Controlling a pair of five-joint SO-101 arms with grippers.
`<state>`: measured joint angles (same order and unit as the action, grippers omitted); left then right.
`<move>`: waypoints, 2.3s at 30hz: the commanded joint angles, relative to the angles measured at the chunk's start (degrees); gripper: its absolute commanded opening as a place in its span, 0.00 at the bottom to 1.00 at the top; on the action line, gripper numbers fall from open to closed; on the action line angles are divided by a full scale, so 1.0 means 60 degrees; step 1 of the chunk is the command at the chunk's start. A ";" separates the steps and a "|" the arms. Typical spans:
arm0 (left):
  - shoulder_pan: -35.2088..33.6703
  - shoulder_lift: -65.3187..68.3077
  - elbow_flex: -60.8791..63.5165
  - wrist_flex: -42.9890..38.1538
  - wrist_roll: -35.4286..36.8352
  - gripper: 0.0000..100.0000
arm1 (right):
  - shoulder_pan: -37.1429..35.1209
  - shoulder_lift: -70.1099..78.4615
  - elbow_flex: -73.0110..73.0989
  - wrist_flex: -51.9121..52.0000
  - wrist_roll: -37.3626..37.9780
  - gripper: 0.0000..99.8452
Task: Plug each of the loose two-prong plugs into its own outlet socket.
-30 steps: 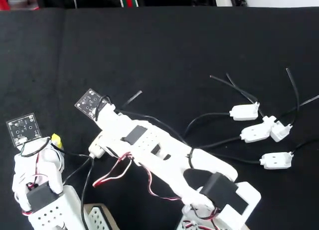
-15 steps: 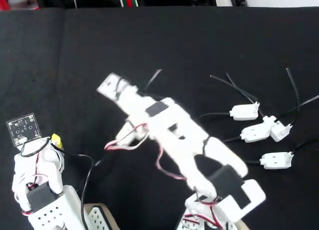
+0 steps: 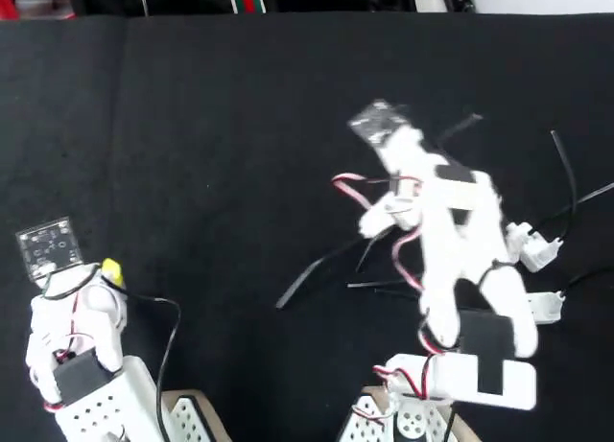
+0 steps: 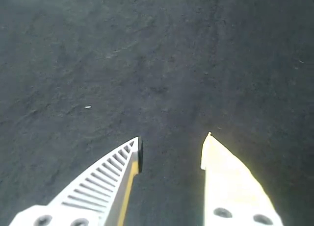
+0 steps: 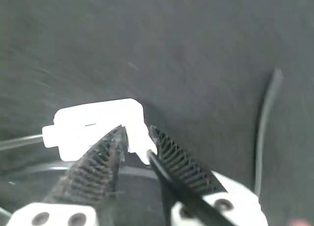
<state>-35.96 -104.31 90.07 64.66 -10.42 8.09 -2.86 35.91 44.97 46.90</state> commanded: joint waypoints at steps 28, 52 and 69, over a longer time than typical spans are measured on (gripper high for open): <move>0.1766 -0.0015 0.1209 0.0161 -0.0015 0.21 | 0.1421 -1.6901 0.4667 0.6564 -0.2300 0.03; 0.1766 -0.0015 0.1209 0.1377 0.0000 0.21 | 0.1568 -1.7326 1.0117 0.4982 -0.2271 0.03; 0.1766 -0.0015 0.1209 0.1377 0.0000 0.21 | 0.1568 -1.7326 1.0117 0.4982 -0.2271 0.03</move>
<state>-25.76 -104.31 96.31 72.66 -10.33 16.53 -103.16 96.75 73.98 33.19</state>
